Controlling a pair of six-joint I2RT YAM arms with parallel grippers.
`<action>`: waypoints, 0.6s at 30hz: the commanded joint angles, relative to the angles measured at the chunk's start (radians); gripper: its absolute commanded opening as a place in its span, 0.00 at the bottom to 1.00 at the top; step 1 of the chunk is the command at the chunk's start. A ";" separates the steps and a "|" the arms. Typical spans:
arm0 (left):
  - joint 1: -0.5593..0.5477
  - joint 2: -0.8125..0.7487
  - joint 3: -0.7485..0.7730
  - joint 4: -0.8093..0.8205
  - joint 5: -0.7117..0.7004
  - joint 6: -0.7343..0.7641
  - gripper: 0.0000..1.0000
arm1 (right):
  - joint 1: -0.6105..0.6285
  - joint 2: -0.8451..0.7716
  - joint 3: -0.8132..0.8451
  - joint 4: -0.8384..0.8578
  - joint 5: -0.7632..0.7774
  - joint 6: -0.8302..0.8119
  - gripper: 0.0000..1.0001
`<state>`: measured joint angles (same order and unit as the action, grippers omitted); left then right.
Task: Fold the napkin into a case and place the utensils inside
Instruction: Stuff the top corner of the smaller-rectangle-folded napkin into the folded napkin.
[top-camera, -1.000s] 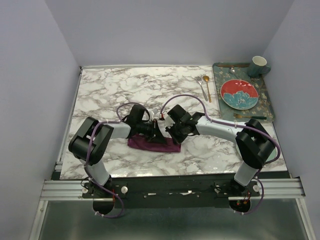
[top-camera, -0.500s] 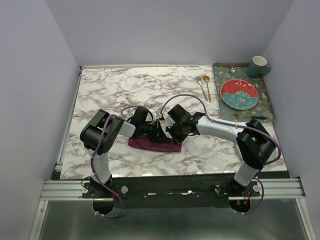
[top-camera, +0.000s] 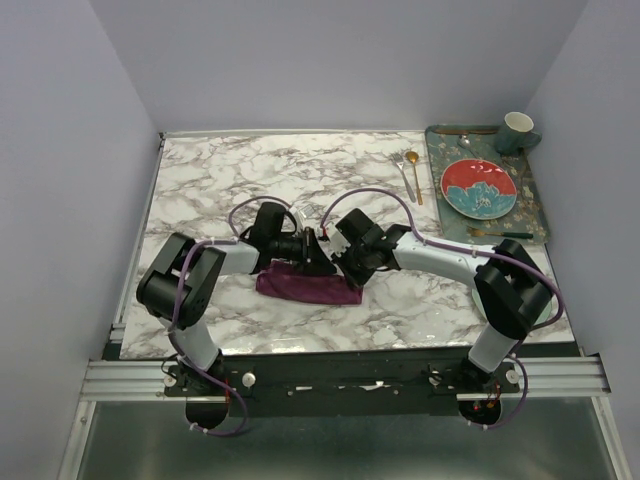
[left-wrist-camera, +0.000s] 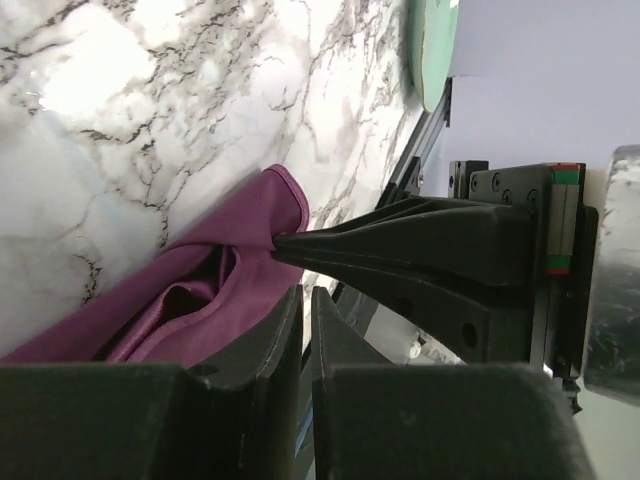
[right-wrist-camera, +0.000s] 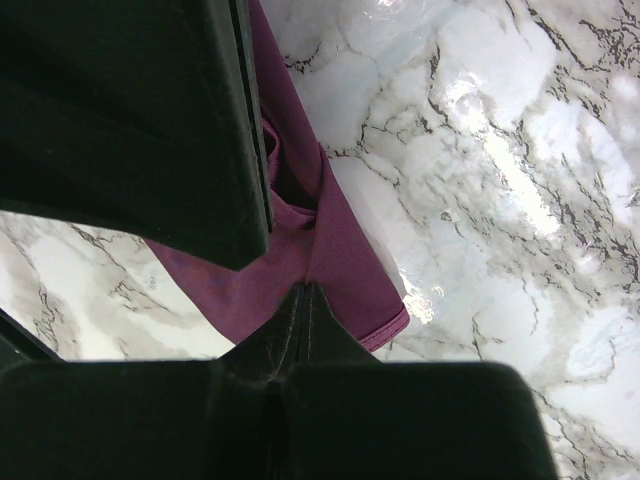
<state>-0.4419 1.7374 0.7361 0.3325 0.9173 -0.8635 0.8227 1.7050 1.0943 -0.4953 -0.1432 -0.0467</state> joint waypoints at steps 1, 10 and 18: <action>-0.012 0.016 -0.023 -0.004 0.038 -0.005 0.17 | -0.002 -0.028 -0.005 -0.005 0.007 0.001 0.01; -0.060 0.129 -0.004 0.086 0.002 -0.091 0.14 | -0.002 -0.028 -0.002 0.000 0.005 0.004 0.01; -0.073 0.250 0.045 0.123 -0.051 -0.157 0.13 | -0.003 -0.038 -0.008 0.003 -0.018 0.001 0.01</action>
<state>-0.5133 1.9213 0.7456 0.4042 0.9089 -0.9710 0.8227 1.7050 1.0943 -0.4950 -0.1436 -0.0460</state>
